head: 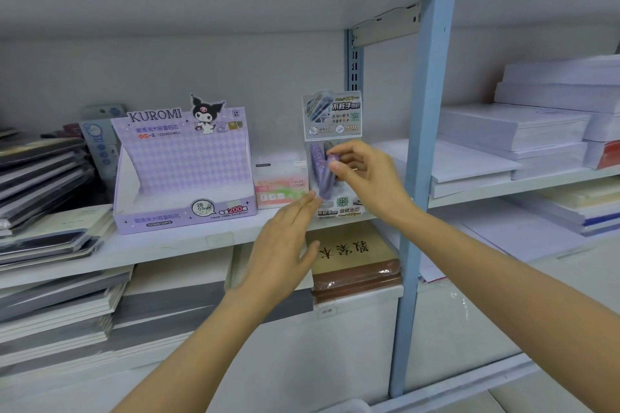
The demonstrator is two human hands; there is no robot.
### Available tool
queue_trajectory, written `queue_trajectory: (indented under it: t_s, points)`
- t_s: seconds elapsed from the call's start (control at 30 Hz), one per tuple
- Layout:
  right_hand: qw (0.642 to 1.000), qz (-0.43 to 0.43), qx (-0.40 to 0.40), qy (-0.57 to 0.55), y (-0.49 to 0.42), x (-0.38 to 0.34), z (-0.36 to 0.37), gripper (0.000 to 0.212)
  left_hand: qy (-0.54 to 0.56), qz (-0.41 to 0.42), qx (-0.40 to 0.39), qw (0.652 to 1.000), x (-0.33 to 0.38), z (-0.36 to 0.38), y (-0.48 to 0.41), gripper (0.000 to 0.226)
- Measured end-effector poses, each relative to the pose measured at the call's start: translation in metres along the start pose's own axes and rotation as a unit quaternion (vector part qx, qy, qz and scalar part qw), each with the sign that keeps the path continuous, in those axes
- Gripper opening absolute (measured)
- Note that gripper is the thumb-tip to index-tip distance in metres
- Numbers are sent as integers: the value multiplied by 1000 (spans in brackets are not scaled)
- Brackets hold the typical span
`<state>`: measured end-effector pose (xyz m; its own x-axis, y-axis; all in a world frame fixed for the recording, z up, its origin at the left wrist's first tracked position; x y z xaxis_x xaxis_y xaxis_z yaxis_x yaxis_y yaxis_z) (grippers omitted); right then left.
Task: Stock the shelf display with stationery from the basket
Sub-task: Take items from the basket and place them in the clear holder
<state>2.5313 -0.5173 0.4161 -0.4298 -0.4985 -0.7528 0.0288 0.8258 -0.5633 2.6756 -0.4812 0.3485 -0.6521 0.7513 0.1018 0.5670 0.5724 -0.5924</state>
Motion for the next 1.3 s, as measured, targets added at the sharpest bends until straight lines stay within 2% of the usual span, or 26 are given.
queue_trajectory:
  t_s: [0.2, 0.27, 0.4, 0.5, 0.57, 0.63, 0.7, 0.73, 0.77, 0.83, 0.93, 1.07, 1.17, 1.3]
  points:
    - [997, -22, -50, 61, -6, -8, 5, 17, -1, 9, -9, 1000, -1, 4, 1, 70]
    - [996, -31, -42, 75, -3, -8, 9, 21, 2, 9, -7, 1000, 0, 3, 1, 70]
    - [990, -78, -15, 117, 6, -8, 15, 16, 6, 13, -2, 1000, 0, 3, 0, 71]
    - [986, -66, 5, 154, 10, -3, 12, 22, 30, 13, -3, 999, 0, 7, 5, 72]
    - [984, -75, 23, 162, 19, -4, 12, 28, 65, 10, 41, 997, -3, 6, 19, 64]
    - [980, -125, 39, 152, 39, -10, 18, 28, 70, -10, 132, 989, -13, 5, 47, 51]
    - [975, -182, 10, 125, 68, -12, 41, 21, 58, -61, 191, 978, -30, 21, 89, 39]
    - [974, -194, -31, 112, 83, -6, 60, 17, 63, -92, 193, 975, -40, 37, 113, 35]
    - [973, -188, -87, 100, 100, 5, 83, 13, 80, -125, 176, 973, -50, 57, 139, 31]
    - [966, -117, -215, 87, 135, 42, 136, 11, 123, -211, 93, 965, -70, 108, 198, 26]
    - [921, 23, -373, 114, 198, 126, 211, 12, 146, -337, -73, 927, -89, 181, 294, 23]
    - [847, 144, -481, 173, 286, 229, 271, 17, 156, -372, -268, 875, -79, 242, 387, 19]
    - [812, 201, -508, 205, 340, 280, 291, 21, 156, -378, -315, 856, -73, 262, 420, 27]
    - [787, 178, -536, 247, 393, 308, 312, 34, 164, -390, -285, 860, -76, 271, 432, 29]
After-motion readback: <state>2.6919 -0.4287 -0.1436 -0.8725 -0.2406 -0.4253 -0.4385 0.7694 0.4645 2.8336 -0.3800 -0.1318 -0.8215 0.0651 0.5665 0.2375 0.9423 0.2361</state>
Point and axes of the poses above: each hand's wrist, its own y-axis away from the middle knuckle, its own z-axis out of the palm, x = y × z, the point moved 8 cm from there along -y, towards the middle knuckle, and after that the axes turned 9 degrees about z, right-handed, at the moved point
